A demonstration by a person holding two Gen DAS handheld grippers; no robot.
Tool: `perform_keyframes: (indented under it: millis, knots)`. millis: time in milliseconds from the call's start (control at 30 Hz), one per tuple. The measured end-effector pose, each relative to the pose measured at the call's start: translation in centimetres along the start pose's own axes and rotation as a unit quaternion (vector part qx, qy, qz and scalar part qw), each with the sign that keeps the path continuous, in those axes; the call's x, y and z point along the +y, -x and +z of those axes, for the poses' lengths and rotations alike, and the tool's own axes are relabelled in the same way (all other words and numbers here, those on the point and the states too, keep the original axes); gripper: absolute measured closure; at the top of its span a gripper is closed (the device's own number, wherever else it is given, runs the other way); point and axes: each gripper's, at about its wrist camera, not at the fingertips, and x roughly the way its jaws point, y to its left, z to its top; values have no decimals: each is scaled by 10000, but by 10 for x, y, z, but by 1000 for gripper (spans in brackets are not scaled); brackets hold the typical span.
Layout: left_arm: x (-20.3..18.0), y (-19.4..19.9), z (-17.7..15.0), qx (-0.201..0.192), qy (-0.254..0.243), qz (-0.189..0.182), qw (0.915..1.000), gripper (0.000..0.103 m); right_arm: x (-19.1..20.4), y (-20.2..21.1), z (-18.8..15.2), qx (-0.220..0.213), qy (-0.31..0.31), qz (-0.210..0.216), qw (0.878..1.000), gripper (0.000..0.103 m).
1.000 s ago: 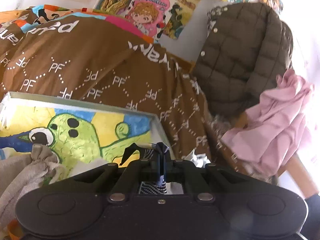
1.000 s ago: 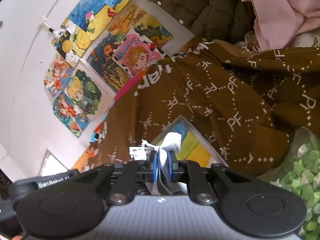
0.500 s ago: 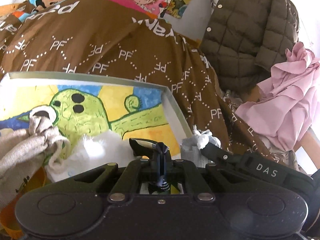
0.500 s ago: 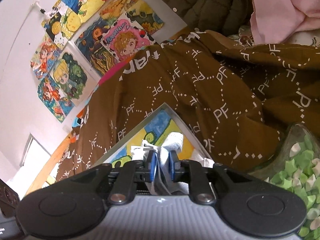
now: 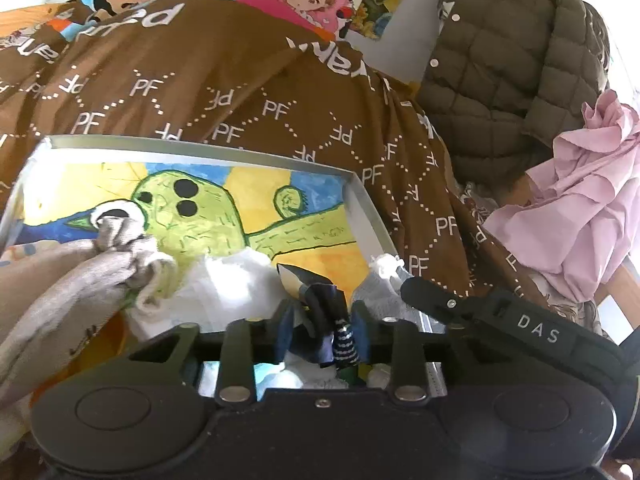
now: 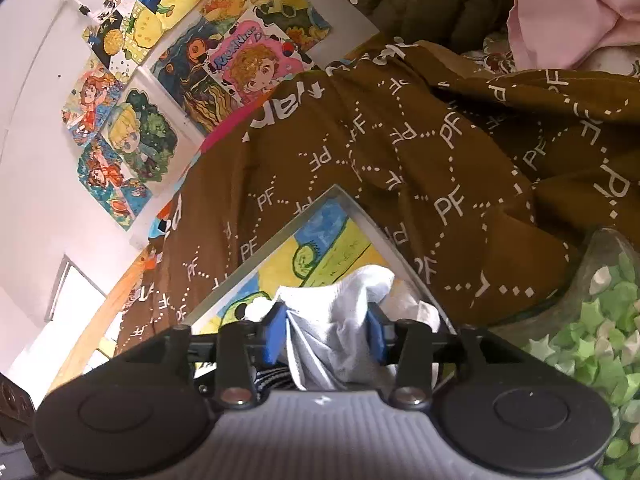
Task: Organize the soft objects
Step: 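Lower both items into the tray and open both tools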
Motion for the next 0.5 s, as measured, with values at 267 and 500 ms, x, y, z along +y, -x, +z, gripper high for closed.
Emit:
perform_keyframes:
  millis: [267,500]
  knots:
    - [2,21,-6,-165,51,213,9996,37,19,-1,3,74,425,-48,9991,23]
    - [11,39,-10,-331,158,351,9987,28,20,4,6,87,319,7,9995,10]
